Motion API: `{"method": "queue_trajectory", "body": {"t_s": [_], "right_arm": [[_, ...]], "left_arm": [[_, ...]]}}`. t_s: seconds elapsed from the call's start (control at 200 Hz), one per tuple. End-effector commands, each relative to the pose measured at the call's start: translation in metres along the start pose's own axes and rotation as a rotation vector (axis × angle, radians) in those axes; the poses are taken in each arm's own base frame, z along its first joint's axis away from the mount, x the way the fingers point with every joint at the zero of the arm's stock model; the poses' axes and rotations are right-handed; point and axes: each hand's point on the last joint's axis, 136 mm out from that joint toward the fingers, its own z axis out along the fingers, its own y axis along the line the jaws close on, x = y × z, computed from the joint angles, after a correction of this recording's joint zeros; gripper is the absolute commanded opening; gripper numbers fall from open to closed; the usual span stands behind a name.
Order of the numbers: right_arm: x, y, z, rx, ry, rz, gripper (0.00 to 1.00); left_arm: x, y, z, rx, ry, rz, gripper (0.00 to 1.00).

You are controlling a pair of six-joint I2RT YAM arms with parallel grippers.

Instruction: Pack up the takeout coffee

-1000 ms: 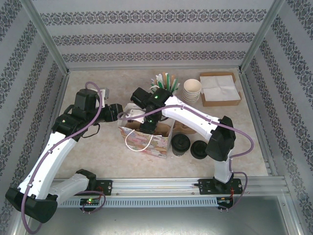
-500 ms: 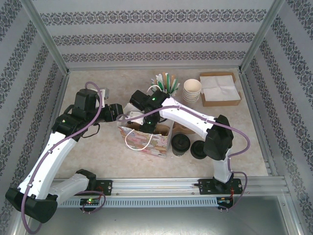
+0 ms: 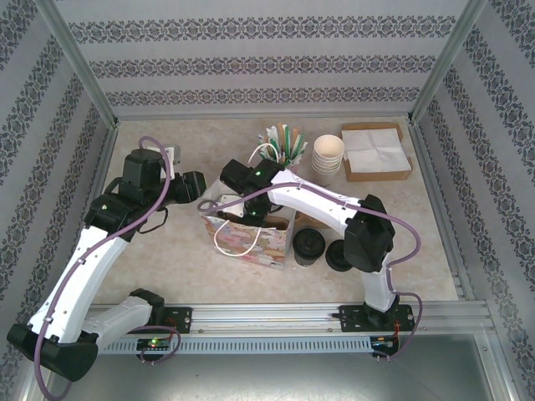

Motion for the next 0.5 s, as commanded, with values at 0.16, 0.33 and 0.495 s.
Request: {"method": "queue_trajectory", "body": {"t_s": [0.16,0.33,0.495], "right_arm": [[0.003,0.002,0.024,-0.027,0.038,0.006,0.29],[0.005,0.003,0.034,-0.040,0.048,0.007,0.28],[0.007,0.004,0.041,-0.045,0.063,0.011,0.29]], "left_arm": [[-0.007,0.000,-0.006,-0.027,-0.019,0.001,0.56],[-0.006,-0.001,-0.005,-0.022,-0.014,0.002,0.56],[-0.004,0.000,-0.003,-0.024,-0.008,0.001,0.56]]}}
